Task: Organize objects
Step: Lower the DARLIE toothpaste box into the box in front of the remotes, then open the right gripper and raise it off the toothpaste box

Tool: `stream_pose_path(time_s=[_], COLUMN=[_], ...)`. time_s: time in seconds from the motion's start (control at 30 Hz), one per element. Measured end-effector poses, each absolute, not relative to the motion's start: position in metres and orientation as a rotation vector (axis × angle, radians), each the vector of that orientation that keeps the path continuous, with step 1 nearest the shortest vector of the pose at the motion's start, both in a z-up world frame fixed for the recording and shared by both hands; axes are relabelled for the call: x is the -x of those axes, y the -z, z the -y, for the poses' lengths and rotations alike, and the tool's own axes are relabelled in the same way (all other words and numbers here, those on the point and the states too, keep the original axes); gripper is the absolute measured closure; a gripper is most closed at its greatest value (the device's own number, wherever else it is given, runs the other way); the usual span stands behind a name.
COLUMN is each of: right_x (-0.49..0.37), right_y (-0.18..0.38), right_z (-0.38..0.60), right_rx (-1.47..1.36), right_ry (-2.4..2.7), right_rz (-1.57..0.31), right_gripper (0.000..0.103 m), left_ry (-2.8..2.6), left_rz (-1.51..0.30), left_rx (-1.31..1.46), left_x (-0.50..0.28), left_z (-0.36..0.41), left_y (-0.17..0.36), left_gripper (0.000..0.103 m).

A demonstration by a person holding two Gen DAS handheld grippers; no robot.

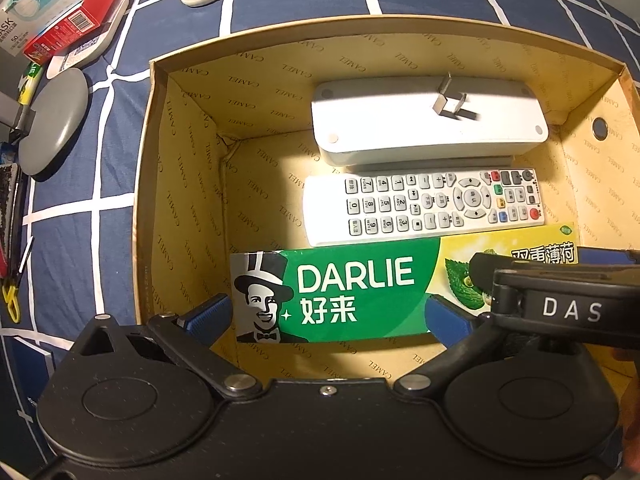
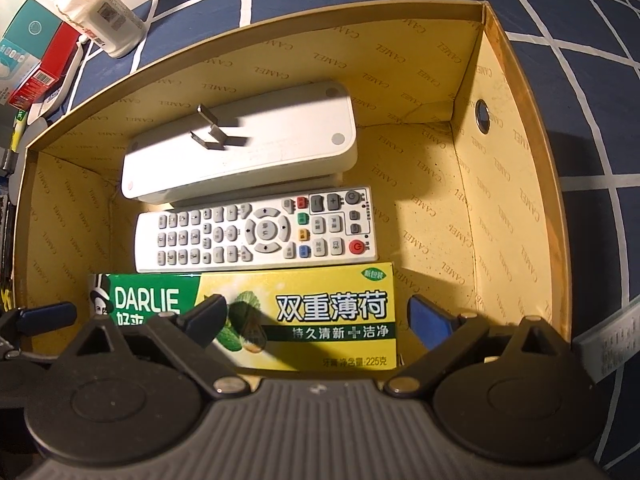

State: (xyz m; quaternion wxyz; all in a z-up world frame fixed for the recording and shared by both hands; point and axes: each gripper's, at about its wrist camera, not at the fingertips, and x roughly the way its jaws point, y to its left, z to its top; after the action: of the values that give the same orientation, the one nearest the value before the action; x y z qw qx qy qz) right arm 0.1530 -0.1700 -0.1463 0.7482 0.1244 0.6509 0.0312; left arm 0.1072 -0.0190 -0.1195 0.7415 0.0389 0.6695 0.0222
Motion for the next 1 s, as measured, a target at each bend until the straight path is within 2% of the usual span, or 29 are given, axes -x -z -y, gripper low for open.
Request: stream_pose_path(time_s=[0.6, 1.0], right_x=[-0.143, -0.101], right_y=[0.098, 0.058], right_z=[0.164, 0.191], right_rx=[-0.263, -0.234], right_ry=[-0.115, -0.130], right_rz=[-1.317, -1.247], right_gripper=[0.006, 0.006], left_ry=[-0.040, 0.006], left_rz=[-1.370, -1.297], left_rx=[0.034, 0.047], left_x=[-0.082, -0.048], left_z=[0.011, 0.047], left_y=[0.081, 0.053], left_gripper=[0.000, 0.000])
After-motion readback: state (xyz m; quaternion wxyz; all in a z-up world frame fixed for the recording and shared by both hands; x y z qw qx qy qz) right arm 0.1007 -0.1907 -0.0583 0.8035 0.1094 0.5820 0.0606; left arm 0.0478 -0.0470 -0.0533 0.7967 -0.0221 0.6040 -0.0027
